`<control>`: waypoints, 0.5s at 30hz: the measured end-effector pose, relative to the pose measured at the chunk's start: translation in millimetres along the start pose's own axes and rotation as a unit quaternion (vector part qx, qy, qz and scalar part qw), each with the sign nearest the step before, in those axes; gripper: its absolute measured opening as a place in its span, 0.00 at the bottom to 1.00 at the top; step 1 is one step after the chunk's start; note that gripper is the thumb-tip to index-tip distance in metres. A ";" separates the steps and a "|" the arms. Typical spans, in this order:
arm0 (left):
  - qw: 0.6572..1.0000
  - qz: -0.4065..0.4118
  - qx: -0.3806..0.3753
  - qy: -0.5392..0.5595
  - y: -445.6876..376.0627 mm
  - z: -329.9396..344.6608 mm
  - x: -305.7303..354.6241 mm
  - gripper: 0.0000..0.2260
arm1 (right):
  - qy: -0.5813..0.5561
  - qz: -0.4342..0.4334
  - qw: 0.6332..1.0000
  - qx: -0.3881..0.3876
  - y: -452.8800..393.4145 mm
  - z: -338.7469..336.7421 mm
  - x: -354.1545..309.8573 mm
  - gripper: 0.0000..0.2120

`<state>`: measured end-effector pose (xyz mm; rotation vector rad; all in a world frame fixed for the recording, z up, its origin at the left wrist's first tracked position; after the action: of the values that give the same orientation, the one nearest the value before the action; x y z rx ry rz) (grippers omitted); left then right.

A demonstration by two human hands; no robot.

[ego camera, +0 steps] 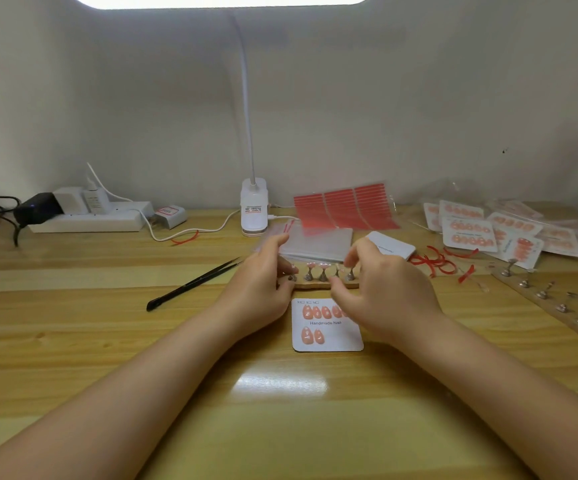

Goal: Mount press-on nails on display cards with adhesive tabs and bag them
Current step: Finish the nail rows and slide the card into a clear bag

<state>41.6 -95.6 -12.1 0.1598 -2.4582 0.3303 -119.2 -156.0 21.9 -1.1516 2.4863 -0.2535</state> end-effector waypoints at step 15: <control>0.994 0.096 0.012 0.047 11.6 0.8 22.3 0.34 | -0.141 0.027 0.990 -0.003 -5.8 20.9 24.7 0.09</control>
<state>21.3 -85.5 -1.2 -0.0813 -2.3823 0.4406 -121.0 -178.6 -1.8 -1.0409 2.2662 -0.0628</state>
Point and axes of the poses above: each hand's wrist, its own y-axis away from the middle knuckle, its own z-axis out of the palm, x = y × z, the point moved 6 cm from there along -y, towards the middle knuckle, and after that the axes turned 12 degrees about -x, right-handed, at the moved point
